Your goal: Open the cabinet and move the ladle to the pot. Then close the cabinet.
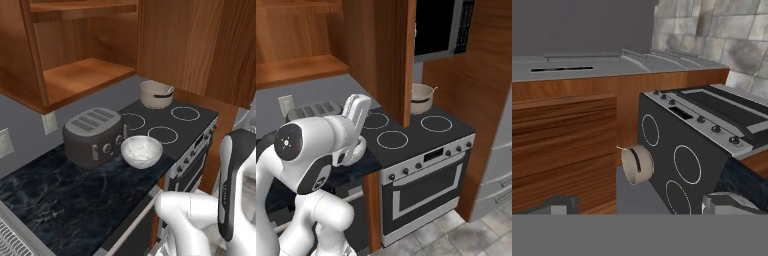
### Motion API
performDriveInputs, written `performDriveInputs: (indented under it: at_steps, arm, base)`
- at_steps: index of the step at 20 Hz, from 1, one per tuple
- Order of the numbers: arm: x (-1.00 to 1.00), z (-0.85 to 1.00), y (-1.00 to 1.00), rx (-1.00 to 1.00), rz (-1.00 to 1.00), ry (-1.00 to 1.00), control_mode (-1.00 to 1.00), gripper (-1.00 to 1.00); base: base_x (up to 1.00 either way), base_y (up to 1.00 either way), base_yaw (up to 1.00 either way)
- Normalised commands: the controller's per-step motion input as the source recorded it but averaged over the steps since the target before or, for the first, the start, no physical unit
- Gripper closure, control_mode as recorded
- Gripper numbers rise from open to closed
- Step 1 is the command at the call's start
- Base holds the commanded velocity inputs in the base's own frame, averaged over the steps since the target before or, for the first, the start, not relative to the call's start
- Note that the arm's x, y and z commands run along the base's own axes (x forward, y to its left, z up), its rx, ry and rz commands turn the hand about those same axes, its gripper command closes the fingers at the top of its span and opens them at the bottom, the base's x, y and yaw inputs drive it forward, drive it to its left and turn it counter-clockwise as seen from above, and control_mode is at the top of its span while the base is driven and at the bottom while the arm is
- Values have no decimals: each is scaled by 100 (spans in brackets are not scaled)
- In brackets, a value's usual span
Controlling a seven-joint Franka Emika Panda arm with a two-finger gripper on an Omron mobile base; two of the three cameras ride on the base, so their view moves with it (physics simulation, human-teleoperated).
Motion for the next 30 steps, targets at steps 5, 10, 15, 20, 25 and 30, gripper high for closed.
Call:
performDriveInputs:
  at_steps: [5,10,15,20,25,30]
  arm:
    - [0,0,0,0,0,0,100,-100]
    - [0,0,0,0,0,0,100,-100]
    - [0,0,0,0,0,0,100,-100]
    - [0,0,16,-4,1,-5,-100,-100]
    - [-17,13,4,-3,0,-10,-100,-100]
    - [-19,25,-8,0,0,0,-100,-100]
  base:
    - [36,88,21]
    - [8,38,22]
    - [0,42,9]
    - [0,27,2]
    - [0,0,0]
    - [0,0,0]
